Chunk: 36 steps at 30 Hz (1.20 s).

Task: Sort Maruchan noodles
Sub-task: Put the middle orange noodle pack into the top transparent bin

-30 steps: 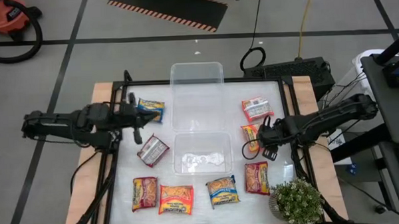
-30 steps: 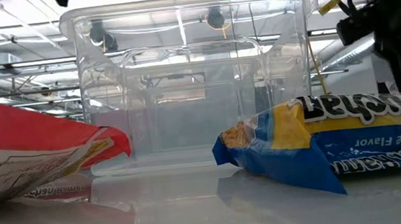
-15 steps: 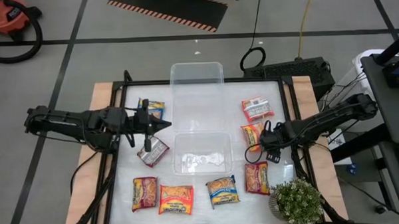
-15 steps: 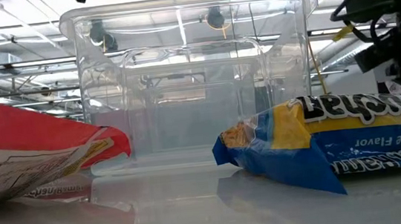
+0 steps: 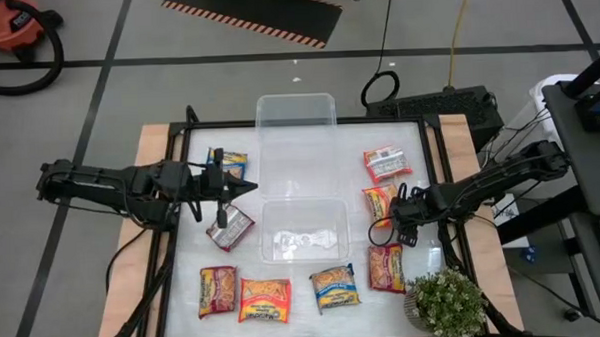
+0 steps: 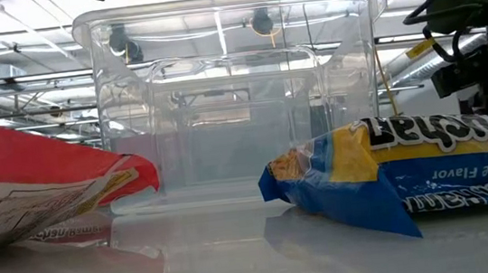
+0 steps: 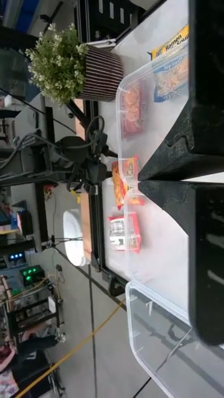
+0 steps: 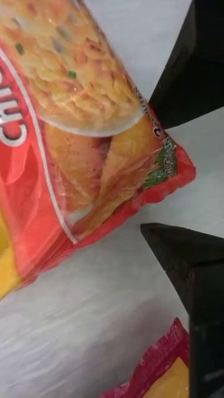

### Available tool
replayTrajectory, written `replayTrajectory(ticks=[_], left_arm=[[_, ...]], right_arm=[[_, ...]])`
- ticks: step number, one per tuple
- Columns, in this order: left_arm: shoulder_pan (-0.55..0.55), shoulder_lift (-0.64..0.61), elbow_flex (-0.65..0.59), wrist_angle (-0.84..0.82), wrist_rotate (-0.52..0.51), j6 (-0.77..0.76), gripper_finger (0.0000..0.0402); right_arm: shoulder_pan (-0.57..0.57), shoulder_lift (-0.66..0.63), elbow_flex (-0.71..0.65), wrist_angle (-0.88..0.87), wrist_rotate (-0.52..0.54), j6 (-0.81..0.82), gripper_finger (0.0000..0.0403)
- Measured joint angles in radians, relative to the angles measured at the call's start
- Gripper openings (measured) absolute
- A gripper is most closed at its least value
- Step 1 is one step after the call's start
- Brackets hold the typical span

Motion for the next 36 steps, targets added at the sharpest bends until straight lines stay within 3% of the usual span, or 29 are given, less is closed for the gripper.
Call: replayTrajectory(ticks=[4, 20, 29, 36], left_arm=[[0.000, 0.000, 0.000, 0.006, 0.000, 0.002, 0.0006], [0.000, 0.000, 0.000, 0.006, 0.000, 0.025, 0.0006], [0.000, 0.000, 0.000, 0.007, 0.000, 0.056, 0.0006], [0.000, 0.000, 0.000, 0.008, 0.000, 0.062, 0.0006]], right_arm=[[0.000, 0.001, 0.000, 0.005, -0.001, 0.028, 0.0213], [-0.001, 0.002, 0.004, 0.010, 0.023, 0.093, 0.0008], [-0.001, -0.059, 0.049, 0.012, 0.054, 0.092, 0.0001], [-0.001, -0.181, 0.113, 0.012, 0.165, 0.075, 0.0000]])
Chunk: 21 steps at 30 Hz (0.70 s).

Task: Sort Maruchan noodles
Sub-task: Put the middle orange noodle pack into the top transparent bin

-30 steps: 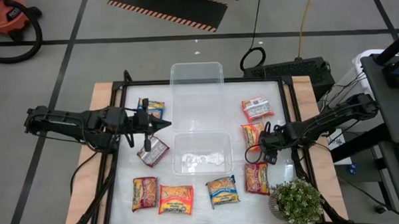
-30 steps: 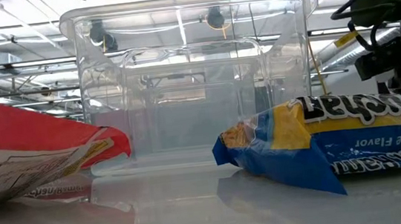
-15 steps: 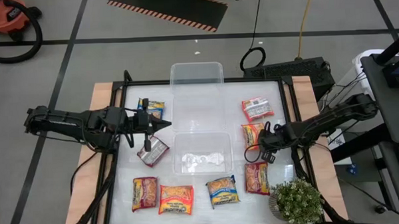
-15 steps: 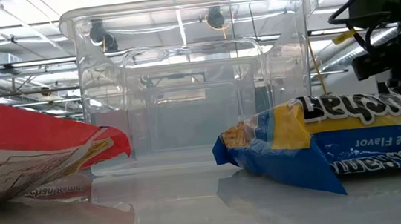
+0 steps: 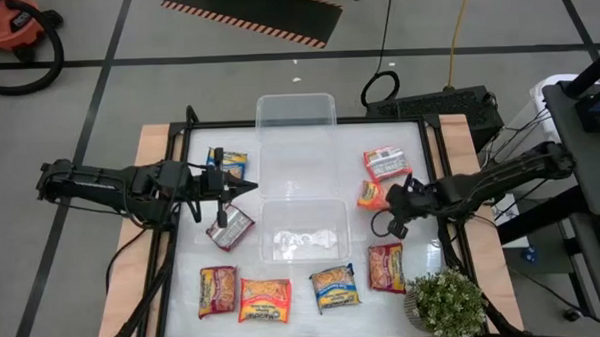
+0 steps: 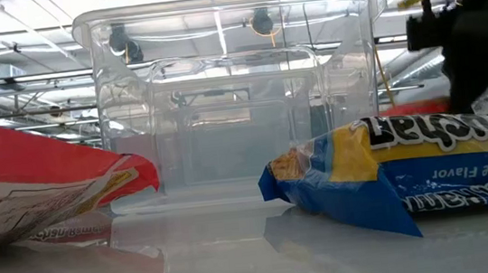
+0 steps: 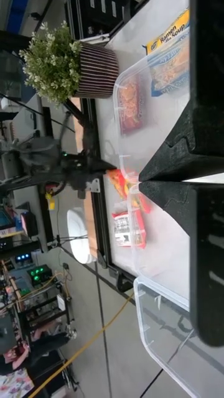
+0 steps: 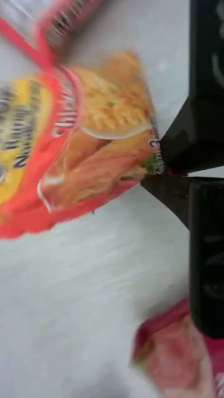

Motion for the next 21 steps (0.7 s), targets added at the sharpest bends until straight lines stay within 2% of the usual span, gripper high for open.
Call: replayTrajectory(ticks=[8, 21], left_arm=[[0.000, 0.000, 0.000, 0.006, 0.000, 0.051, 0.0006], [0.000, 0.000, 0.000, 0.036, -0.002, 0.070, 0.0006]], right_arm=[[0.000, -0.147, 0.032, 0.018, 0.210, -0.039, 0.0000], [0.000, -0.178, 0.036, 0.391, 0.509, -0.401, 0.0000]])
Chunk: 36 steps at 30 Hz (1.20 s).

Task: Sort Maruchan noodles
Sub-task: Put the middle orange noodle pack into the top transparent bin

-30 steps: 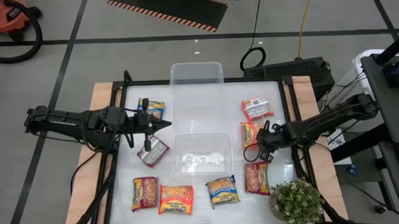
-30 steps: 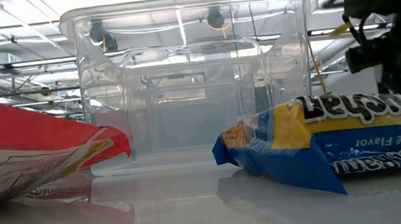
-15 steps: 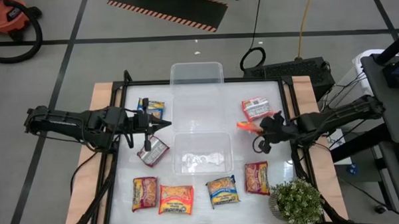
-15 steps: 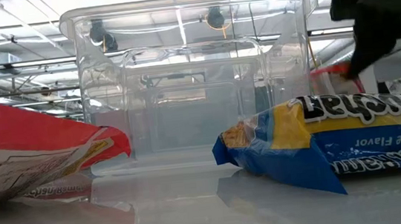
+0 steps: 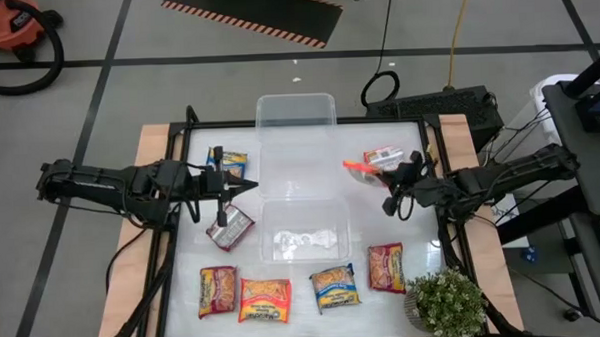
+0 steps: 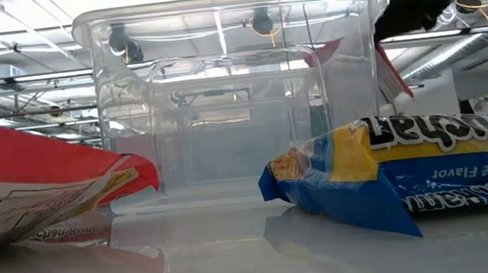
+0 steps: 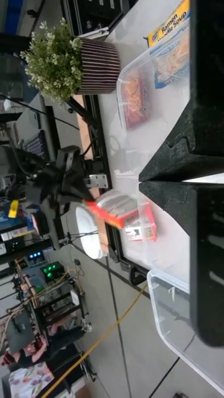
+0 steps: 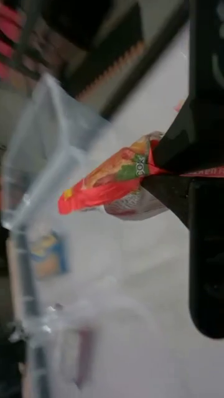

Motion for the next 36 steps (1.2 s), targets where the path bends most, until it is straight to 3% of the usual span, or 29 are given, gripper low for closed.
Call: replayTrajectory(ticks=[7, 16, 32, 36], left_arm=[[0.000, 0.000, 0.000, 0.000, -0.001, 0.000, 0.0006], [0.000, 0.012, 0.000, 0.051, -0.036, -0.003, 0.0016], [0.079, 0.186, 0.000, 0.315, -0.055, 0.010, 0.0104], [0.100, 0.234, -0.001, 0.336, -0.053, -0.001, 0.0146]], right_arm=[[0.000, -0.007, 0.000, 0.260, 0.122, -0.275, 0.0000], [0.000, -0.011, 0.000, 0.586, 0.121, -0.532, 0.0000], [-0.003, 0.027, 0.000, 0.780, -0.067, -0.665, 0.0000], [-0.007, 0.044, 0.000, 0.807, -0.094, -0.652, 0.0000]])
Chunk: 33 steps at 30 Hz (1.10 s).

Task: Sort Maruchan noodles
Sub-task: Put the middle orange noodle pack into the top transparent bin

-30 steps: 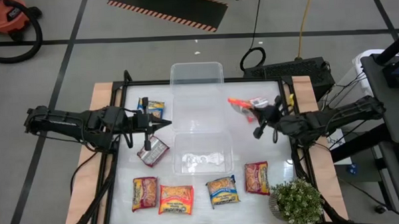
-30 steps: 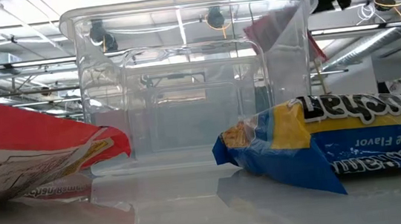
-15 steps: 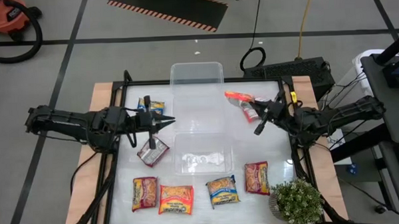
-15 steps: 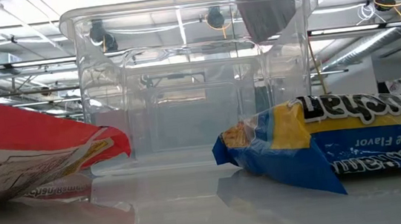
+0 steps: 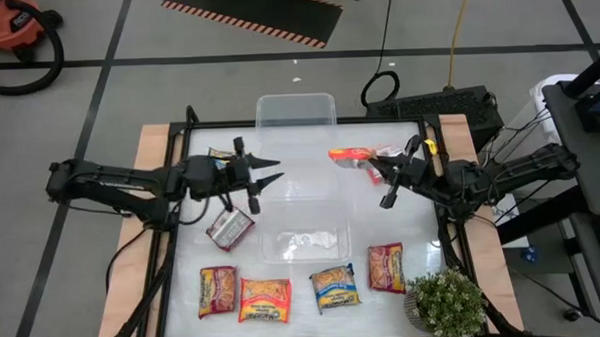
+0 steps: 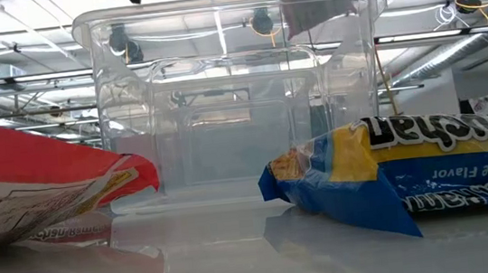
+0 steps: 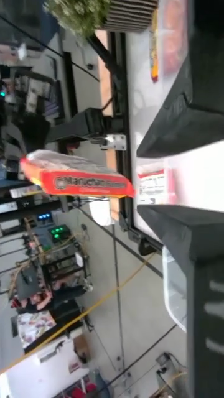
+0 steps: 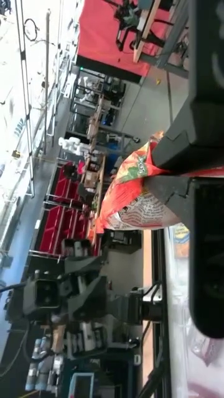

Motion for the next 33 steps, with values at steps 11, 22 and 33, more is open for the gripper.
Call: replayTrajectory(ticks=[11, 22, 33], left_arm=[[-0.002, 0.130, 0.000, 0.219, 0.003, -0.002, 0.0261], [-0.003, 0.170, 0.001, 0.278, 0.054, 0.016, 0.0269], [-0.007, 0.224, 0.002, 0.333, 0.025, 0.032, 0.0269]], right_arm=[[-0.038, 0.162, 0.000, 0.218, -0.129, 0.001, 0.0000], [-0.134, 0.293, 0.000, 0.367, -0.314, 0.057, 0.0000], [-0.167, 0.346, 0.000, 0.421, -0.390, 0.100, 0.0000]])
